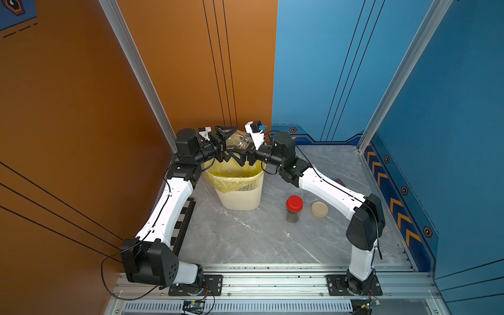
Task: Empty moldy tea leaves from jars
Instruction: Place the jar at the center of the board.
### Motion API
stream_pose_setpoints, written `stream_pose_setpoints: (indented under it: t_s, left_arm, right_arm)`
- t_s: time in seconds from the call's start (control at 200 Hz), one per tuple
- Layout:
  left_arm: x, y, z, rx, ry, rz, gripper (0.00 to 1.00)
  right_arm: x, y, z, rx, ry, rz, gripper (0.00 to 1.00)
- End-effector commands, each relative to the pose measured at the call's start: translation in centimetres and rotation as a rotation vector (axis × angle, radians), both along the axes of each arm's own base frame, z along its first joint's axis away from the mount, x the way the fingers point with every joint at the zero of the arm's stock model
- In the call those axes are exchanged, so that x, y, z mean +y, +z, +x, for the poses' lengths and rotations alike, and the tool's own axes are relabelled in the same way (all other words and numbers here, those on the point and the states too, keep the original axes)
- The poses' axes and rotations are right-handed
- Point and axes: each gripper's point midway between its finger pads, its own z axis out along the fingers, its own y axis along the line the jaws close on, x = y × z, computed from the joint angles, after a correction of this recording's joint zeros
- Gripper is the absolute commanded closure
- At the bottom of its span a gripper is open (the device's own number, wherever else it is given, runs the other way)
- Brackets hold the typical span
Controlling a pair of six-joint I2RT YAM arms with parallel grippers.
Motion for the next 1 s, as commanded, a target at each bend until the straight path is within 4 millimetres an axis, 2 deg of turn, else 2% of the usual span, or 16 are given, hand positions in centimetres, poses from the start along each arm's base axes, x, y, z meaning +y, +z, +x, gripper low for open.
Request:
stream_pose_setpoints:
  t_s: [0.0,0.185,0.34,0.51,0.631,0.711,0.916,0.996]
  left_arm:
    - [-1.2,0.9,-0.8,-0.046,-0.053,-0.017,0.69]
    - [-1.2,1.0,-0.7,-0.047,-0.056,-0.029,0.68]
    - [-1.4,0.7,-0.6,-0.044,-0.06,-0.037,0.68]
    - [-1.2,0.5,-0.4,-0.039,-0.059,-0.042,0.67]
    - [-1.1,0.3,-0.2,-0.038,-0.056,-0.041,0.62]
    - [-1.1,0.2,-0.2,-0.042,-0.057,-0.044,0.51]
    - [-1.2,0.8,-0.1,-0.083,-0.059,-0.042,0.09]
    - [-1.2,1.1,-0.1,-0.103,-0.06,-0.046,0.02]
  right_arm:
    - [0.7,1.8,-0.9,-0.06,0.035,0.037,0.0]
    - [0.7,2.0,-0.9,-0.082,0.042,0.062,0.01]
    - [0.9,2.2,-1.1,-0.076,0.076,0.073,0.25]
    - [0.8,2.1,-1.3,-0.072,0.093,0.073,0.37]
    - [0.5,2.2,-1.4,-0.074,0.094,0.069,0.44]
    - [0.4,2.4,-1.4,-0.077,0.095,0.071,0.46]
    - [0.0,2.6,-1.3,-0.073,0.093,0.067,0.54]
    - [-0.1,2.6,-1.3,-0.073,0.087,0.067,0.55]
